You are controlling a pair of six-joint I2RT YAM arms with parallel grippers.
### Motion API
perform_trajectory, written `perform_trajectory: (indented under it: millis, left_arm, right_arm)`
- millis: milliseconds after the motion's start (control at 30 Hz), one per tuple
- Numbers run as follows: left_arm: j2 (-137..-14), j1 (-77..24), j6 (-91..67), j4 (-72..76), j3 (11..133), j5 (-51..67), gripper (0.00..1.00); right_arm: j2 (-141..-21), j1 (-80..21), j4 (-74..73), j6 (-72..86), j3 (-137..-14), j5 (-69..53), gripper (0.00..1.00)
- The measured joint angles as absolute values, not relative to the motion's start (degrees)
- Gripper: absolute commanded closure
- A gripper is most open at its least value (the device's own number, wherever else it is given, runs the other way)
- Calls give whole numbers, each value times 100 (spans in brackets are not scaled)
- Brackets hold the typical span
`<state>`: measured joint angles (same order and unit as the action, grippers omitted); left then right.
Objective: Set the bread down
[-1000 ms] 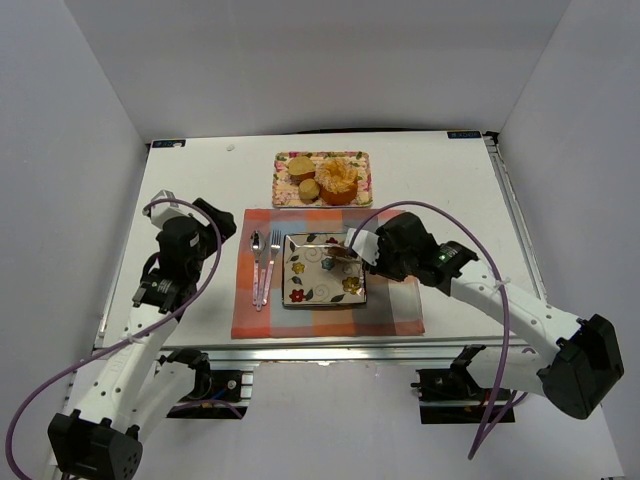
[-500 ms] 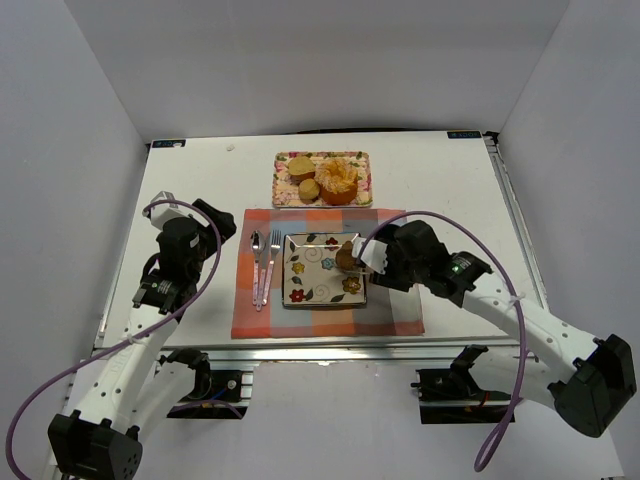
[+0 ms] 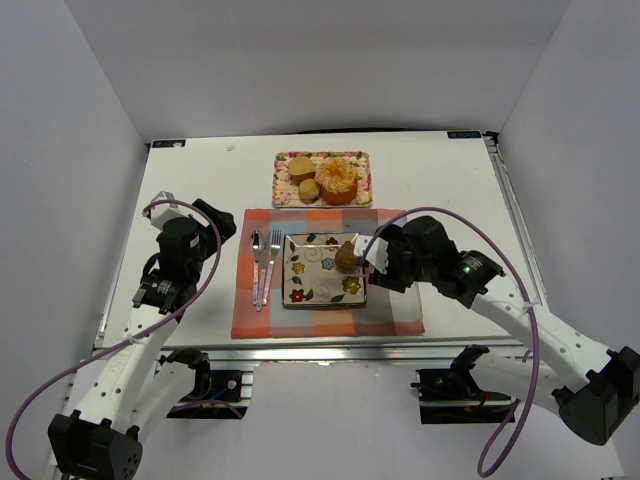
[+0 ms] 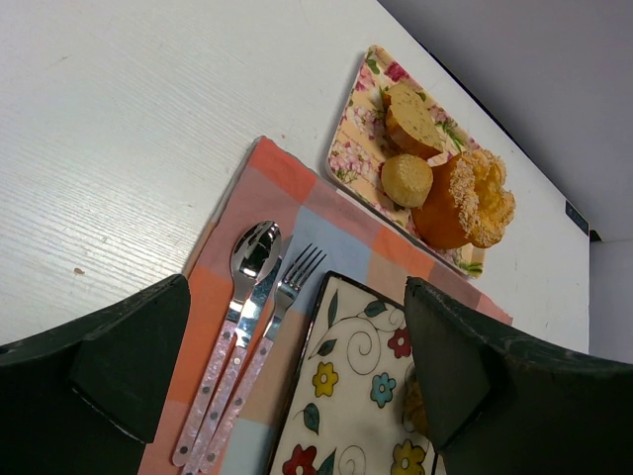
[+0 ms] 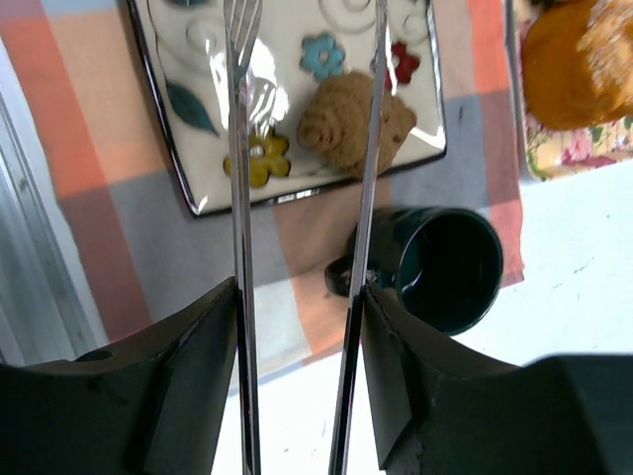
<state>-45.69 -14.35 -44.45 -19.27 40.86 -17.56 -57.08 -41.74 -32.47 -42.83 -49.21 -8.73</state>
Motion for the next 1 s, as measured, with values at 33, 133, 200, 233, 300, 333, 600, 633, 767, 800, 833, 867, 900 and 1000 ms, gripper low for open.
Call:
perform_trajectory:
  millis: [33, 133, 200, 233, 300, 333, 600, 633, 767, 800, 833, 867, 900, 1000]
  left_arm:
    - [-4569, -1435, -4445, -1927, 4086, -1756, 2]
    - [-4569, -1435, -4445, -1925, 4086, -1754, 2]
    - [-4569, -1435, -4445, -1920, 4086, -1754, 2]
    - [-4569, -1435, -4445, -1922, 4086, -1754, 2]
    - [-4571, -1435, -4440, -1925, 4086, -1754, 2]
    - [-4571, -1435, -4440, -1927, 4086, -1754, 2]
    - [-4547, -1435, -4423, -1935, 4086, -1769, 2]
    - [-4532, -1435, -4425, -1940, 4086, -1782, 2]
    - [-4425, -1435, -4449, -1951, 4073, -1824, 2]
    - [-4403, -1435, -4451, -1949, 4066, -1831, 2]
    - [-4381, -1435, -4460, -1951, 4062, -1844, 2]
    - [-4372, -1435, -4462, -1951, 4056, -1852, 2]
    - [-4366, -1435, -4464, -1949, 4049, -1865, 2]
    - [-4366, -1435, -4464, -1949, 4016, -1872, 2]
  right_arm:
    - [-5745, -4174, -3251, -4209, -5017, -928, 46]
    - [-6097, -4174, -3181, -3894, -5457, -1031, 49]
    - [-6493, -4174, -2965, -3706, -5765, -1035, 49]
    - [-6713, -4174, -2862, -3642, -5922, -1020, 50]
    - [-7220, -4174, -2606, -3614, -6219, -915, 50]
    - [-7476, -4174, -2495, -3625, -6368, -851, 51]
    - [-9253, -4032, -1636, -4292, -7070, -270, 52]
    - [-9432, -3997, -1577, -4388, -7159, -211, 52]
    - [-9926, -3907, -1452, -4639, -7494, 5, 52]
    - [-9988, -3892, -1422, -4685, -7566, 19, 53]
    - [-10016, -3872, -1387, -4705, -7614, 27, 53]
    - [-10018, -3857, -1369, -4716, -7655, 30, 53]
    - [-10018, -3846, -1358, -4700, -7697, 19, 54]
    - [-10018, -3745, -1406, -4528, -7924, -108, 58]
